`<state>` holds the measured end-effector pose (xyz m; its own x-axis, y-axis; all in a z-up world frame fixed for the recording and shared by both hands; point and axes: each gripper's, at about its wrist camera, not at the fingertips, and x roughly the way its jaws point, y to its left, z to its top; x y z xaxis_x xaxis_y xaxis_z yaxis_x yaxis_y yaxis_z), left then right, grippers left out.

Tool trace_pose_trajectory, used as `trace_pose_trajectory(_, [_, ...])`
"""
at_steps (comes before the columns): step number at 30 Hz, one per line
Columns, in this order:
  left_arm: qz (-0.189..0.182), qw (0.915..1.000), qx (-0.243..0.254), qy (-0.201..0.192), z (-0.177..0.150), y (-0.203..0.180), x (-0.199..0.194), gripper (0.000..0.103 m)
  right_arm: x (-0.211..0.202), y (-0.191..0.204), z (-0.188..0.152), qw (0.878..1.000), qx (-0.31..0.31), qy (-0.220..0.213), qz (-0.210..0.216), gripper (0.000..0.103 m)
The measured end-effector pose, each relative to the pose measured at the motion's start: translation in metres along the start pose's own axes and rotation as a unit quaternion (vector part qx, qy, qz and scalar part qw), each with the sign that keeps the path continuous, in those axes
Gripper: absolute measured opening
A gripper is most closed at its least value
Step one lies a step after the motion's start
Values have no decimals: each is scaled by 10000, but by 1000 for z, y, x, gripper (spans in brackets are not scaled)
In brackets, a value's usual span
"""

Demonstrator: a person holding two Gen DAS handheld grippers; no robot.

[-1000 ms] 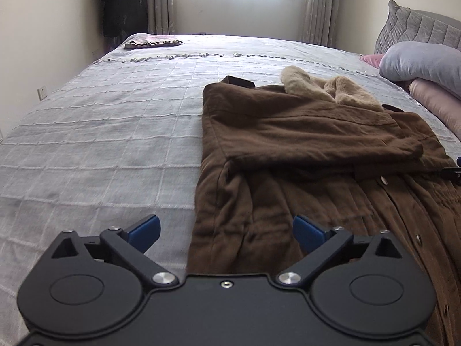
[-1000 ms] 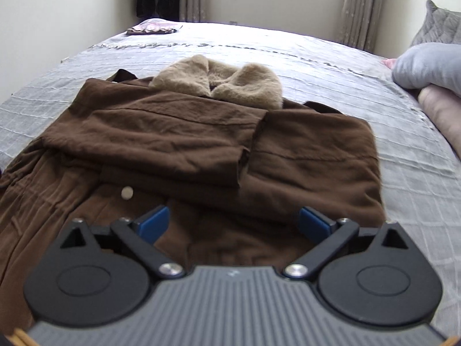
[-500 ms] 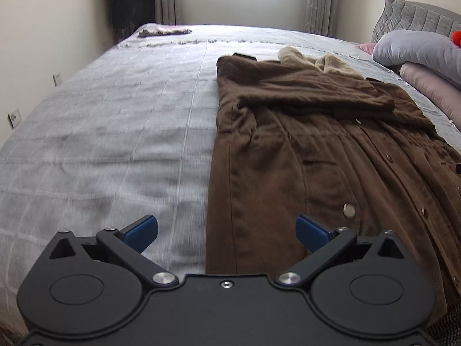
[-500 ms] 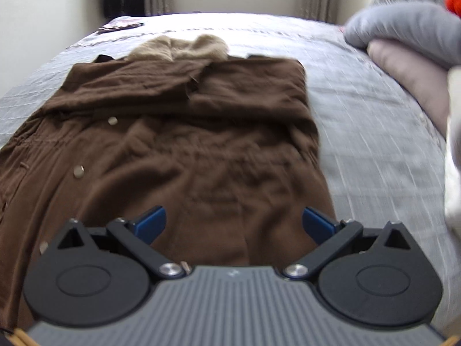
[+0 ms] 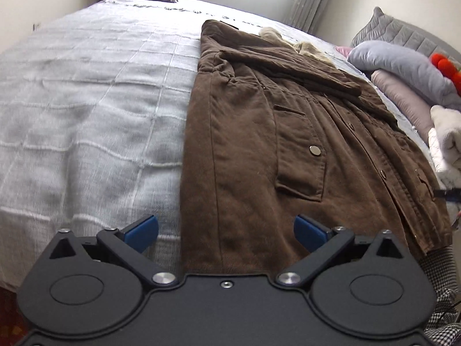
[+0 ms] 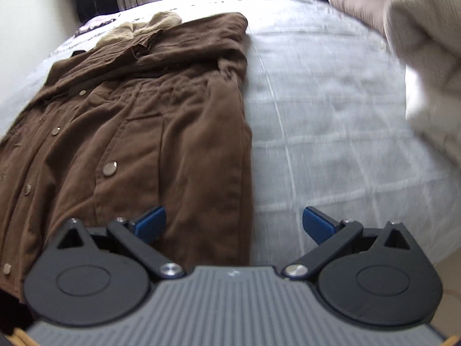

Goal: Fold large clothes
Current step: 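Grasp the coat hem with both grippers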

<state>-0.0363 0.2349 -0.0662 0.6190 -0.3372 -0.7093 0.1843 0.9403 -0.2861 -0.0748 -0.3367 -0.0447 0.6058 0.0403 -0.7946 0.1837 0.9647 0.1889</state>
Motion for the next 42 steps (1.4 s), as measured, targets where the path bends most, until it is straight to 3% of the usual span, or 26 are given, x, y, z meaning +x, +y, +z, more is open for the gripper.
trace_pose_trajectory(3, [-128,9998,-151,28,-4,4,-3,98,-1,-12,-13,9988,349,-51,327,102])
trace_pose_trajectory(7, [-247,9994,-222,95,-9,6,-6,88,-5,-9,-25,9987,205,-78,459,100])
trace_pose_trajectory(13, [-342,9988,-315,151,-14,6,-11,69,-13,2,-35,9988,35,-64,482,81])
trace_pose_trajectory(16, [-349,9991,-178,164,-18,1,-13,62,-16,6,-38,9982,109,-68,594,66])
trace_pose_trajectory(21, [-199,9992,-304,159,-16,-2,-15,42,-26,11,-44,9982,129,-161,571,19])
trace_pose_trajectory(23, [-233,9987,-452,90,-14,-1,-18,26,-30,10,-43,9973,194,-193,685,9])
trace_pose_trajectory(25, [-336,9982,-497,-28,-12,-3,-24,19,-35,14,-40,9970,132,-260,713,7])
trace_pose_trajectory(33, [-729,9947,-255,-681,17,-34,-48,16,-58,30,-11,9932,28,-752,887,6])
trace_pose_trajectory(42, [-799,9884,-118,-1284,95,-55,-33,15,-54,42,58,9848,-159,-1274,1170,6])
